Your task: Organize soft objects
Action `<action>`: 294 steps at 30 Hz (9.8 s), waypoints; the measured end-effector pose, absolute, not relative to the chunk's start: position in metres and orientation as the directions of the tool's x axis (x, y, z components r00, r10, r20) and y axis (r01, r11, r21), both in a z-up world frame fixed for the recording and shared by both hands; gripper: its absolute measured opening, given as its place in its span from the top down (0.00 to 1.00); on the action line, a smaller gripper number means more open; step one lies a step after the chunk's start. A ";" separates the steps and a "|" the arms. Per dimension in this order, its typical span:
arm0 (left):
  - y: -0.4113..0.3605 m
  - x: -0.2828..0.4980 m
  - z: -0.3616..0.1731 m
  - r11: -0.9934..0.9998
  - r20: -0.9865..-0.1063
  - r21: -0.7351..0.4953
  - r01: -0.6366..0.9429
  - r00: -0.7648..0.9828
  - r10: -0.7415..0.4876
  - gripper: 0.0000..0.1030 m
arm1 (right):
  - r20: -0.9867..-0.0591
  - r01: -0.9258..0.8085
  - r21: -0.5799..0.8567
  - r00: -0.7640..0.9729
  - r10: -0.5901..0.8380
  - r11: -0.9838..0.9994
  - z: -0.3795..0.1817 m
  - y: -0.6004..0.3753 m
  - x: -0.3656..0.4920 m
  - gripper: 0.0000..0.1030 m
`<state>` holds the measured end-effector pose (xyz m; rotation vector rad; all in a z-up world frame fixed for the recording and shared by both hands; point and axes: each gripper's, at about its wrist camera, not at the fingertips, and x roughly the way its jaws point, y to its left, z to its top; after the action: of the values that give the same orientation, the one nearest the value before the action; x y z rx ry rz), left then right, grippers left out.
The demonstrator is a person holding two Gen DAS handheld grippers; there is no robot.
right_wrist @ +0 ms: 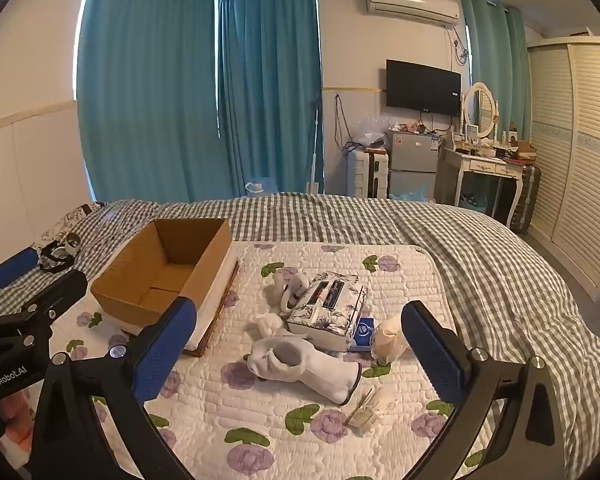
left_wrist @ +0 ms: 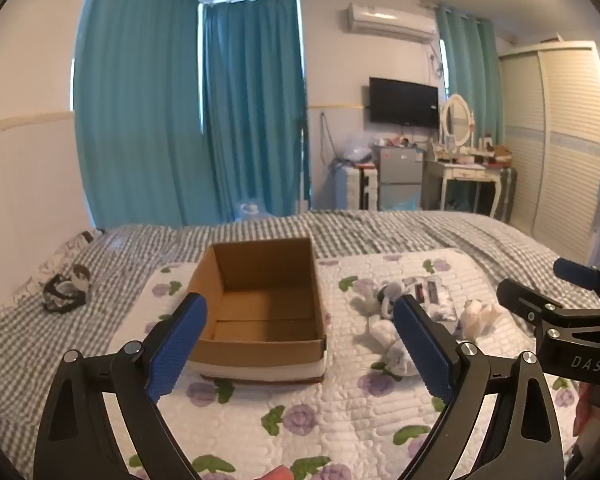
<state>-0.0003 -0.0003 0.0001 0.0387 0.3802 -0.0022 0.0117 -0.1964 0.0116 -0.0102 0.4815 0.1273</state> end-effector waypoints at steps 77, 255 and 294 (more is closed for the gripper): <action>-0.002 -0.008 0.003 0.999 -0.377 0.042 0.001 0.926 0.014 0.07 | -0.455 -0.113 0.052 0.882 0.124 0.992 0.015 -0.199 0.008 0.00; -0.068 0.092 0.036 0.989 -0.552 0.070 0.128 0.831 -0.068 0.10 | -0.639 -0.251 -0.062 0.754 0.154 0.966 0.065 -0.269 0.111 0.09; -0.180 0.202 -0.152 0.968 -0.748 0.022 0.250 0.647 -0.150 0.12 | -0.758 -0.177 0.165 0.607 0.240 0.970 -0.112 -0.358 0.213 0.73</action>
<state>0.2023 -0.1800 -0.1517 0.1274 0.8377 -0.2278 0.2130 -0.3576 -0.1123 0.0759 0.8870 0.2414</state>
